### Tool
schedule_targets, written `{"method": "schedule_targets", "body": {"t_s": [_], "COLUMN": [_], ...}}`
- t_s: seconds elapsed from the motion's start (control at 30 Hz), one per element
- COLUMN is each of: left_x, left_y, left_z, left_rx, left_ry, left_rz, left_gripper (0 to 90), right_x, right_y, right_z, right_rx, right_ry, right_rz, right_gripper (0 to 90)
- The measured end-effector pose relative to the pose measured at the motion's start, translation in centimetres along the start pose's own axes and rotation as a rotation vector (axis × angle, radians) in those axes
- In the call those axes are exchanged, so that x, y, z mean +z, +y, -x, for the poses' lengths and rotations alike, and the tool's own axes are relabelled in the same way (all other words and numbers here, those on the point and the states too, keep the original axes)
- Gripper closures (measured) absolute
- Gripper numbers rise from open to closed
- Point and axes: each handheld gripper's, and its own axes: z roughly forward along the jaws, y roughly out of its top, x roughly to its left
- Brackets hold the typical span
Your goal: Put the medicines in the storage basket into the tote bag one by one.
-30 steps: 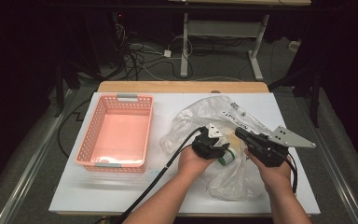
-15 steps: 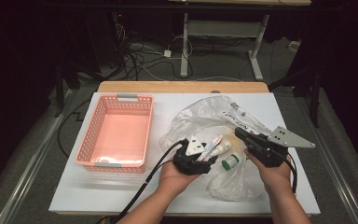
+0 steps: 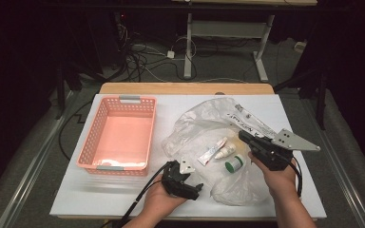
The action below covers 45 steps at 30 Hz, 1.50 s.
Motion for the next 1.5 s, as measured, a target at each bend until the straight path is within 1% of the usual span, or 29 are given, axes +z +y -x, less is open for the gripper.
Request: {"method": "schedule_targets", "body": {"t_s": [0.07, 0.17, 0.27, 0.33, 0.37, 0.4, 0.43, 0.53, 0.57, 0.6, 0.7, 0.77, 0.8, 0.9, 0.93, 0.97, 1.0, 1.03, 1.07, 1.1, 1.13, 1.17, 1.27, 1.3, 1.33, 1.37, 1.4, 1.43, 1.5], "left_x": [0.3, 0.5, 0.5, 0.4, 0.4, 0.4, 0.4, 0.5, 0.5, 0.5, 0.4, 0.3, 0.2, -0.5, -0.5, -0.8, -1.0, -1.5, -1.5, -2.3, -2.3, -3.3, -4.9, -5.4, -5.4, -6.2, -6.2, -6.9, -7.5], "left_y": [0.4, 0.5, 0.5, 0.5, 0.5, 0.5, 0.5, 0.6, 0.6, 0.6, 0.5, 0.4, 0.3, -0.2, -0.2, -0.3, -0.4, -0.3, -0.3, -0.1, -0.1, 0.2, 0.4, 0.5, 0.5, 0.5, 0.5, 0.6, 0.9], "left_z": [0.1, 0.1, 0.2, 0.2, 0.1, 0.0, 0.0, 0.0, -0.1, -0.1, -0.5, -0.5, -0.5, -0.8, -0.8, -0.8, -0.8, -0.8, -0.8, -0.9, -0.9, -1.1, -1.5, -1.7, -1.7, -2.1, -2.1, -2.5, -2.7], "left_rx": [0.005, 0.000, 0.013, 0.006, -0.005, -0.014, -0.014, -0.015, -0.016, -0.013, -0.041, -0.039, -0.035, -0.064, -0.064, -0.069, -0.066, -0.045, -0.045, -0.035, -0.035, -0.024, -0.018, -0.019, -0.019, -0.026, -0.026, -0.025, -0.015], "left_ry": [0.002, -0.006, -0.012, -0.015, -0.014, -0.013, -0.013, -0.005, -0.009, -0.022, -0.051, -0.053, -0.055, -0.068, -0.068, -0.067, -0.060, -0.040, -0.040, -0.019, -0.019, -0.005, 0.016, 0.026, 0.026, 0.040, 0.040, 0.056, 0.070], "left_rz": [0.002, 0.021, 0.036, 0.043, 0.050, 0.053, 0.053, 0.056, 0.056, 0.055, 0.062, 0.070, 0.084, 0.163, 0.163, 0.186, 0.209, 0.250, 0.250, 0.297, 0.297, 0.342, 0.407, 0.424, 0.424, 0.459, 0.459, 0.485, 0.501], "left_gripper": [9.9, 21.3, 34.8, 44.1, 50.8, 61.6, 66.5, 78.6, 78.6, 88.3, 88.8, 88.8, 88.9, 88.9, 88.9, 88.8, 88.8, 88.8, 88.8, 88.8, 88.8, 88.8, 88.8, 88.8, 88.8, 88.8, 88.8, 88.8, 88.8], "right_x": [0.0, 0.2, 0.4, 0.6, 0.6, 0.6, 0.6, 0.6, 0.6, 0.7, 0.7, 0.7, 0.6, 0.6, 0.6, 0.4, 0.4, 0.3, 0.2, 0.2, 0.1, 0.1, 0.1, 0.1, 0.1, 0.2, 0.2, 0.3, 0.4], "right_y": [-0.1, -0.1, -0.2, -0.2, -0.2, -0.2, -0.3, -0.3, -0.3, -0.3, -0.3, -0.3, -0.4, -0.3, -0.3, -0.3, -0.3, -0.1, -0.1, 0.0, 0.0, -0.1, -0.1, -0.1, -0.1, -0.1, -0.1, -0.1, -0.1], "right_z": [0.0, -0.1, -0.3, -0.4, -0.5, -0.5, -0.5, -0.5, -0.5, -0.5, -0.5, -0.5, -0.4, -0.2, -0.2, -0.1, -0.1, 0.0, 0.0, 0.1, 0.2, 0.2, 0.4, 0.4, 0.4, 0.3, 0.1, 0.0, -0.2], "right_rx": [0.004, 0.001, -0.004, -0.006, -0.008, -0.014, -0.008, -0.009, -0.009, -0.012, -0.012, -0.011, -0.008, -0.002, -0.002, 0.000, 0.000, 0.002, 0.007, 0.008, 0.011, 0.011, 0.012, 0.011, 0.011, 0.000, 0.005, 0.003, -0.001], "right_ry": [-0.001, 0.002, 0.007, 0.008, 0.008, 0.009, 0.009, 0.008, 0.008, 0.009, 0.010, 0.008, 0.008, 0.004, 0.004, 0.003, 0.003, -0.001, -0.003, -0.006, -0.010, -0.012, -0.024, -0.026, -0.026, -0.029, -0.028, -0.026, -0.023], "right_rz": [-0.004, -0.011, -0.019, -0.022, -0.021, -0.019, -0.024, -0.028, -0.028, -0.028, -0.027, -0.027, -0.027, -0.022, -0.022, -0.017, -0.017, -0.009, -0.003, 0.000, 0.001, 0.004, 0.004, 0.003, 0.003, 0.013, 0.009, 0.009, 0.008], "right_gripper": [90.0, 90.0, 90.0, 90.0, 90.0, 90.0, 90.0, 90.0, 90.0, 90.0, 90.0, 90.0, 90.0, 90.0, 90.0, 90.0, 90.0, 90.0, 90.0, 90.0, 90.0, 90.0, 90.0, 90.0, 90.0, 90.0, 90.0, 90.0, 90.0]}}
